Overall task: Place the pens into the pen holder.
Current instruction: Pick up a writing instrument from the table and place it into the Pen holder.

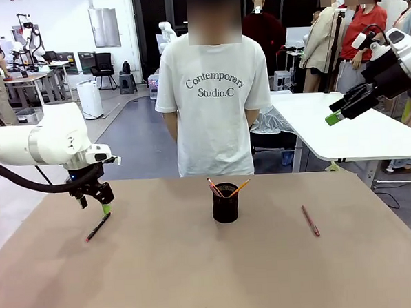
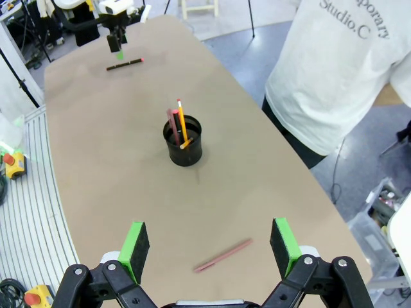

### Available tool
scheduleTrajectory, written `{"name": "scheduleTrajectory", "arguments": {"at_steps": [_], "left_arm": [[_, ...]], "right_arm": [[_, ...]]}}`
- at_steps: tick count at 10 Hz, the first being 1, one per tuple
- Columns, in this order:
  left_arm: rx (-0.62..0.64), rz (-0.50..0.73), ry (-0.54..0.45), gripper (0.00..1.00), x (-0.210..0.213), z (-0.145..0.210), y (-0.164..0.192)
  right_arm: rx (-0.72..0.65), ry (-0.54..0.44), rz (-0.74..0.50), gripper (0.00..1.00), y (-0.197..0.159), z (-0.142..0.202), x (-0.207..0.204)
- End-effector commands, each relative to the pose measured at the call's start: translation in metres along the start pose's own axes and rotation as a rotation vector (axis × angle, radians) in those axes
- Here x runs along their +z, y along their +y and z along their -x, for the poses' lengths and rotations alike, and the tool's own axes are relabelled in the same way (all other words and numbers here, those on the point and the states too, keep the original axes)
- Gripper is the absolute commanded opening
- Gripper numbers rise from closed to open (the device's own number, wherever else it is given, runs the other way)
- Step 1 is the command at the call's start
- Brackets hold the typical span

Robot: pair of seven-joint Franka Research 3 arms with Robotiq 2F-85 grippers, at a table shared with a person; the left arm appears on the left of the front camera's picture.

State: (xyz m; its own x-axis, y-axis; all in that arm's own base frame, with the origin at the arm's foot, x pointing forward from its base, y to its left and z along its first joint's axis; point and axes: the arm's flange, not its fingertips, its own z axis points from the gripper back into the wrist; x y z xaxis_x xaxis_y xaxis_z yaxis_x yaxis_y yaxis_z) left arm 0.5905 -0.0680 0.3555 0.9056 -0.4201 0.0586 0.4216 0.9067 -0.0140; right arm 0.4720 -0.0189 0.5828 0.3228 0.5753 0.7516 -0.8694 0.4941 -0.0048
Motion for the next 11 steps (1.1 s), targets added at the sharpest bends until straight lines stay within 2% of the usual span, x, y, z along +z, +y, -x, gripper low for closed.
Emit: {"name": "scheduleTrajectory", "arguments": {"at_steps": [1, 11], "left_arm": [[0.013, -0.041, 0.004, 1.0, -0.005, -0.01, 0.001], [0.024, -0.079, 0.019, 1.0, -0.045, -0.017, -0.011]], "right_arm": [[0.002, -0.003, 0.004, 1.0, -0.001, -0.003, 0.001], [0.002, -0.003, 0.004, 1.0, -0.001, -0.003, 0.001]]}}
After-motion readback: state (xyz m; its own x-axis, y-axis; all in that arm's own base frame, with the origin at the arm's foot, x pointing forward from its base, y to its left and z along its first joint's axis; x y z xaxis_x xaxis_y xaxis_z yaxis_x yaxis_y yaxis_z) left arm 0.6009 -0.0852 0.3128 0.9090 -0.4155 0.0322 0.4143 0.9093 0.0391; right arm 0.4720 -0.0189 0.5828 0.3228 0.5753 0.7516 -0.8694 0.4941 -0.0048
